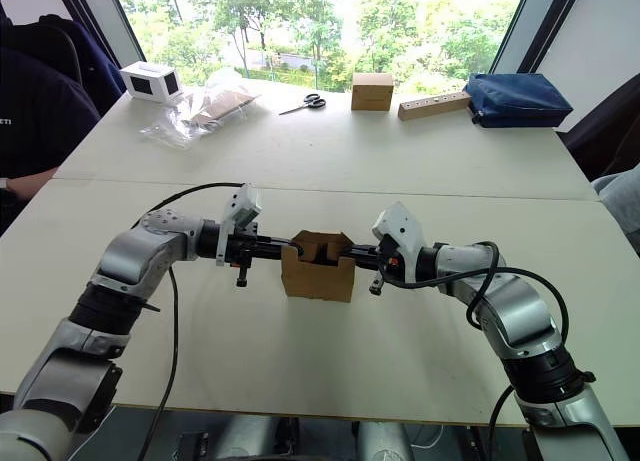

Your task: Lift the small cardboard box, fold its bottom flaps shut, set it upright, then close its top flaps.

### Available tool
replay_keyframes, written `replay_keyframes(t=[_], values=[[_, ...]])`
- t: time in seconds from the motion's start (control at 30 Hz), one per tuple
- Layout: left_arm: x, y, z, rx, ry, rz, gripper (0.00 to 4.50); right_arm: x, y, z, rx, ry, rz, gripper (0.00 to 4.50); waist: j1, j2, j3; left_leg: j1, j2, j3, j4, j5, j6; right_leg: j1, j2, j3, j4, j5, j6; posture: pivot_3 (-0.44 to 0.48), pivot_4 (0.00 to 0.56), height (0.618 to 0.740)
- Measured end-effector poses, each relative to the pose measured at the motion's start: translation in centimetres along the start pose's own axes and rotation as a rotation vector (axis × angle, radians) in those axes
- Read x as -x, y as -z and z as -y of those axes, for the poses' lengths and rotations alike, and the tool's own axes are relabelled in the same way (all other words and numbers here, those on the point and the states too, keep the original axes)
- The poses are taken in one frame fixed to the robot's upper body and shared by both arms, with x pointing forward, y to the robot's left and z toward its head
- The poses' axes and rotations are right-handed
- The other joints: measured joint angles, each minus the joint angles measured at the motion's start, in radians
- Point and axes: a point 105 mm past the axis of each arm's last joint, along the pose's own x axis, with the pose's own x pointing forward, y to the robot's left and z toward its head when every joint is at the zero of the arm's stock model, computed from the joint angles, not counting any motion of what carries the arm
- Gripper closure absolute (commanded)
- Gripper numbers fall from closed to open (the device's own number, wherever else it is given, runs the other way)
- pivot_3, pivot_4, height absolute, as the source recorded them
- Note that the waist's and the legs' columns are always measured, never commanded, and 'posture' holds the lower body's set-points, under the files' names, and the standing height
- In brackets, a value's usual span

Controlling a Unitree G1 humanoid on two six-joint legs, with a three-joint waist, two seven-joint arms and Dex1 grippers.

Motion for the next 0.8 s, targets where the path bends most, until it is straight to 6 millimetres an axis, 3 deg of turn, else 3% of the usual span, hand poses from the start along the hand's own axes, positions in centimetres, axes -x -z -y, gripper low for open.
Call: replay_keyframes(t=[0.17, 0.27, 0.37, 0.5, 0.7, 0.8], values=[[2.3, -3.0, -3.4, 0.004, -0.141, 0.093, 4.41, -0.1, 0.0, 0.0, 0.001, 0.001, 0.0, 4.5, 0.0, 0.0, 0.0, 0.0, 0.0, 0.0, 0.0, 0.0, 0.0, 0.0, 0.0, 0.0, 0.0, 0.001, 0.002, 0.0, 0.15, 0.74], [1.7, -1.2, -5.0, 0.041, -0.184, 0.072, 4.41, -0.1, 0.0, 0.0, 0.002, 0.0, 0.0, 4.5, 0.001, 0.0, 0.0, 0.0, -0.001, 0.001, 0.0, 0.0, 0.0, 0.0, 0.0, 0.0, -0.001, 0.001, 0.002, 0.0, 0.15, 0.74], [0.4, 0.7, -5.3, 0.06, -0.164, 0.03, 4.41, -0.1, -0.1, 0.0, 0.003, -0.002, 0.002, 4.5, 0.002, -0.001, 0.0, -0.001, -0.001, 0.001, 0.0, 0.0, 0.0, 0.0, 0.0, 0.0, -0.001, 0.001, 0.002, 0.0, 0.15, 0.74], [-0.8, 1.1, -5.7, 0.051, -0.146, 0.019, 4.41, 0.3, -0.7, 0.2, 0.004, 0.005, 0.011, 4.5, 0.001, -0.001, 0.0, -0.001, 0.0, 0.0, 0.0, 0.0, 0.0, 0.0, 0.0, 0.0, -0.001, 0.001, 0.002, 0.0, 0.15, 0.74], [-1.4, 2.9, -6.0, 0.073, -0.132, -0.017, 4.41, 3.7, -4.4, 1.4, 0.083, 0.095, 0.068, 4.5, 0.001, 0.0, 0.001, -0.001, 0.0, 0.0, 0.0, -0.001, 0.001, 0.0, -0.001, -0.001, -0.002, 0.001, 0.002, 0.0, 0.15, 0.74], [-1.7, 3.6, -6.0, 0.084, -0.119, -0.032, 4.41, 5.0, -6.2, 0.9, 0.095, 0.108, 0.108, 4.5, 0.001, 0.0, 0.001, -0.001, 0.0, 0.0, 0.0, -0.001, 0.001, 0.0, -0.001, -0.001, -0.002, 0.001, 0.002, 0.0, 0.15, 0.74]])
